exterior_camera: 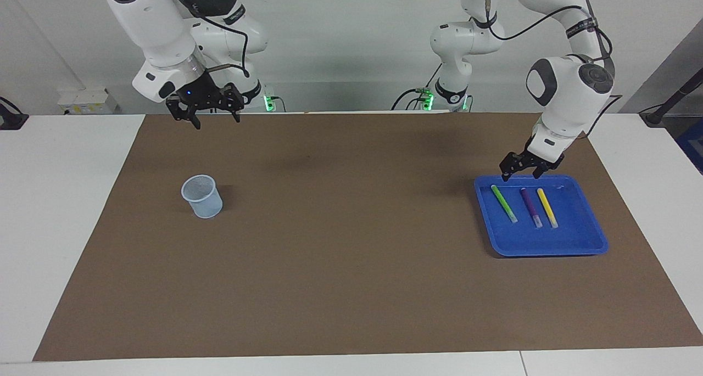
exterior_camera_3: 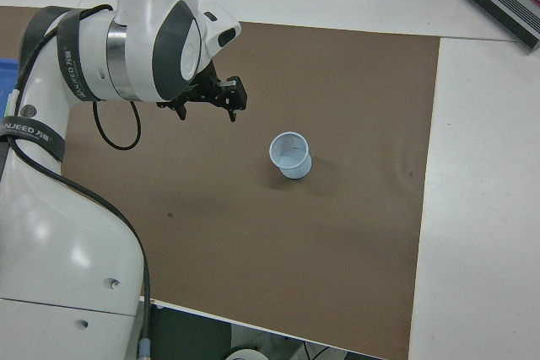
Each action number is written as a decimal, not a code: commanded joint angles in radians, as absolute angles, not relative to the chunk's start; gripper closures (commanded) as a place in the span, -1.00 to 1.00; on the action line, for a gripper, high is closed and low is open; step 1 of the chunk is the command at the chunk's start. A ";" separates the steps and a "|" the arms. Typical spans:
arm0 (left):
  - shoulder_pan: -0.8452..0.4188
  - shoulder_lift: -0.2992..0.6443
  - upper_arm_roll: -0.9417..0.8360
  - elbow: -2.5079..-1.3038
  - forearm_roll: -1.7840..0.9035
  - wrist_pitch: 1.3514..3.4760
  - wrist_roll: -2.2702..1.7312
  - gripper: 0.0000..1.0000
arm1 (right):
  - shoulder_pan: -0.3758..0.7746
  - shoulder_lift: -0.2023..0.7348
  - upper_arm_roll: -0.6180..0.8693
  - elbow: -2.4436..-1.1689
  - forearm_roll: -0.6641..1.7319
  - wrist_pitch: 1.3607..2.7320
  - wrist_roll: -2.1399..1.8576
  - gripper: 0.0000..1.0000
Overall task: Transfer and insert pens with both arms
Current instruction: 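Lower the left gripper onto the green pen in the tray, then lift the green pen with the left gripper while the right gripper approaches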
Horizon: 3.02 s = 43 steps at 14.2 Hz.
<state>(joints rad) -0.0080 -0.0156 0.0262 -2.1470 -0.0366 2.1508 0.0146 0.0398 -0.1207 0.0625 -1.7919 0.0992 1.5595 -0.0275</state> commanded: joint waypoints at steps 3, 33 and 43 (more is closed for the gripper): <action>-0.008 0.034 0.028 -2.168 -0.051 2.233 0.011 -0.97 | 0.023 -0.155 0.063 -1.844 0.216 1.565 -0.020 -1.00; 0.000 0.216 0.029 -2.175 -0.051 2.393 0.002 1.00 | 0.106 -0.179 0.112 -1.924 0.448 1.723 0.253 -1.00; -0.029 0.137 0.011 -1.994 -0.063 2.073 -0.299 1.00 | 0.173 -0.161 0.114 -1.925 0.518 1.854 0.391 -1.00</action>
<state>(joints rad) -0.0146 0.1696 0.0087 -2.0142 -0.0455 2.1323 -0.2227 0.1592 -0.1503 0.1119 -1.8986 0.4768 1.8064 0.3457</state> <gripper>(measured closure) 0.828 0.000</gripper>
